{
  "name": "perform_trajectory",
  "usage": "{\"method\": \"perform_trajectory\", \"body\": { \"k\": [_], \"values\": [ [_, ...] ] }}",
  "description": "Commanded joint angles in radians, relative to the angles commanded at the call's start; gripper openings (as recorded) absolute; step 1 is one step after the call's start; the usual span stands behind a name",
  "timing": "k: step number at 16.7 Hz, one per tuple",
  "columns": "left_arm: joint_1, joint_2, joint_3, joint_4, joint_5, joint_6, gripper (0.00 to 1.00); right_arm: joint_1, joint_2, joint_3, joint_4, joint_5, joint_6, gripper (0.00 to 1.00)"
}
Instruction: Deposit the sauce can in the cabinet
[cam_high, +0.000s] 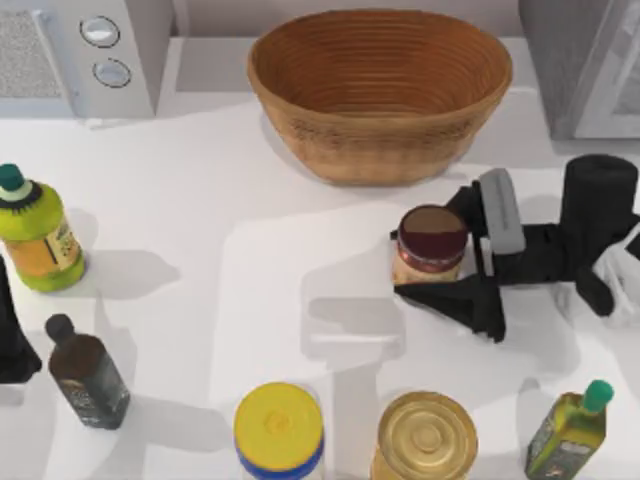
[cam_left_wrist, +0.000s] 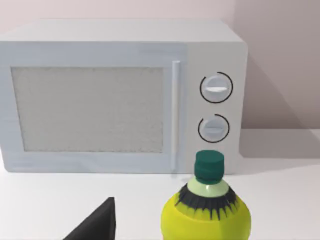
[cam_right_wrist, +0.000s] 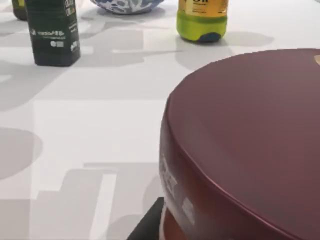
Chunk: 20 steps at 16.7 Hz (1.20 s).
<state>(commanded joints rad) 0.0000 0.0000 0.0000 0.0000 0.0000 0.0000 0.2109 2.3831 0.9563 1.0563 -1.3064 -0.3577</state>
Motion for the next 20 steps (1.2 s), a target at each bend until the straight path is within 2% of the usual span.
{"method": "perform_trajectory", "body": {
  "k": [11,20],
  "values": [
    [0.000,0.000,0.000,0.000,0.000,0.000,1.00,-0.004,-0.013,0.002,-0.015,0.002,0.002,0.00],
    [0.000,0.000,0.000,0.000,0.000,0.000,1.00,-0.002,-0.323,0.031,-0.358,-0.004,0.007,0.00]
  ]
}}
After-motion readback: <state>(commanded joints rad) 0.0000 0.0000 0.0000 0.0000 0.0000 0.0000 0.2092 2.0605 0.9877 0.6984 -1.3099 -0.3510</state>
